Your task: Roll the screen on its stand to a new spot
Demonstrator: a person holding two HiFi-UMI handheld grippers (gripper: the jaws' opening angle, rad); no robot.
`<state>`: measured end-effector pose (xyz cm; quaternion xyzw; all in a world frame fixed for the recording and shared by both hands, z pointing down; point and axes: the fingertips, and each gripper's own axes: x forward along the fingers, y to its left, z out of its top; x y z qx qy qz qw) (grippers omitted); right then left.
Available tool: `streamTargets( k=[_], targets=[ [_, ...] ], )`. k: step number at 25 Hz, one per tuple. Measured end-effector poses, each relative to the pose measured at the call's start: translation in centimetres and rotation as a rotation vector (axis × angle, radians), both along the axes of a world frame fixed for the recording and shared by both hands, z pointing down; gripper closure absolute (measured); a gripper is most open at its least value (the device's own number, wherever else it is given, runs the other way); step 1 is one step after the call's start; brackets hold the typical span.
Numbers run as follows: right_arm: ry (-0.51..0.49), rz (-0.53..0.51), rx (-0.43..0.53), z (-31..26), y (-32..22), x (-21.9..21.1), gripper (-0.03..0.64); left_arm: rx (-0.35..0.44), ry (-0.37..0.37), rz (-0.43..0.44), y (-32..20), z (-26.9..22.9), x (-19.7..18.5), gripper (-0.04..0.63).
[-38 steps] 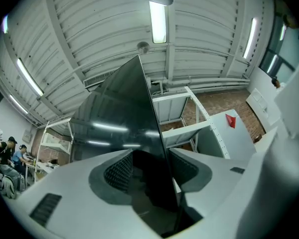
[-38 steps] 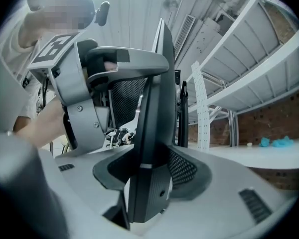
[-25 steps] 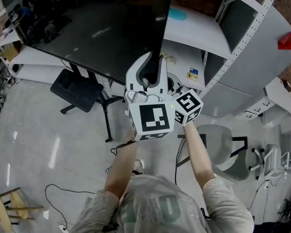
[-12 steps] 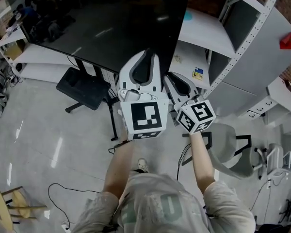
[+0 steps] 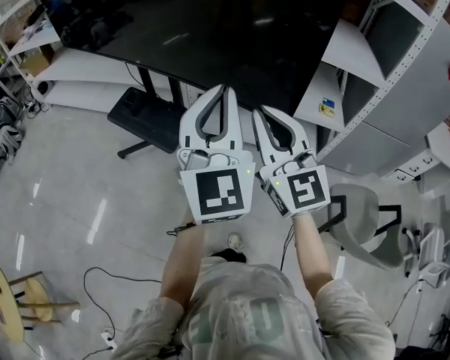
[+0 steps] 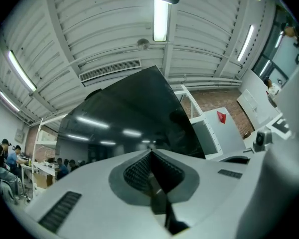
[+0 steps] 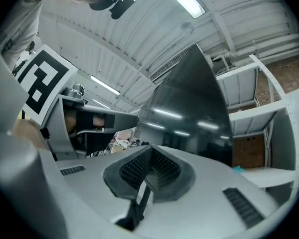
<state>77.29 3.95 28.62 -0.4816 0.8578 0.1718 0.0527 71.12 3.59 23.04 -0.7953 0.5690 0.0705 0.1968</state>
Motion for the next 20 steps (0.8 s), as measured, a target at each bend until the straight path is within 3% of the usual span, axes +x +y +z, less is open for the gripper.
streamTargets(
  k=[3, 9, 15, 20],
  targets=[
    [0.003, -0.065, -0.007, 0.4, 0.3, -5.1, 0.595, -0.009, -0.018, -0.081, 1.3, 0.8, -4.5, 0.581],
    [-0.012, -0.294, -0.058, 2.3, 0.9, -16.4, 0.595, -0.067, -0.057, -0.306, 3.2, 3.4, -14.5, 0.581],
    [-0.023, -0.498, -0.078, 3.4, 4.8, -27.1, 0.595, -0.118, 0.015, -0.52, 7.9, 6.0, -24.6, 0.581],
    [-0.043, -0.602, -0.105, 4.3, 9.2, -31.4, 0.595, -0.161, 0.088, -0.619, 11.9, 8.8, -28.6, 0.581]
  ],
)
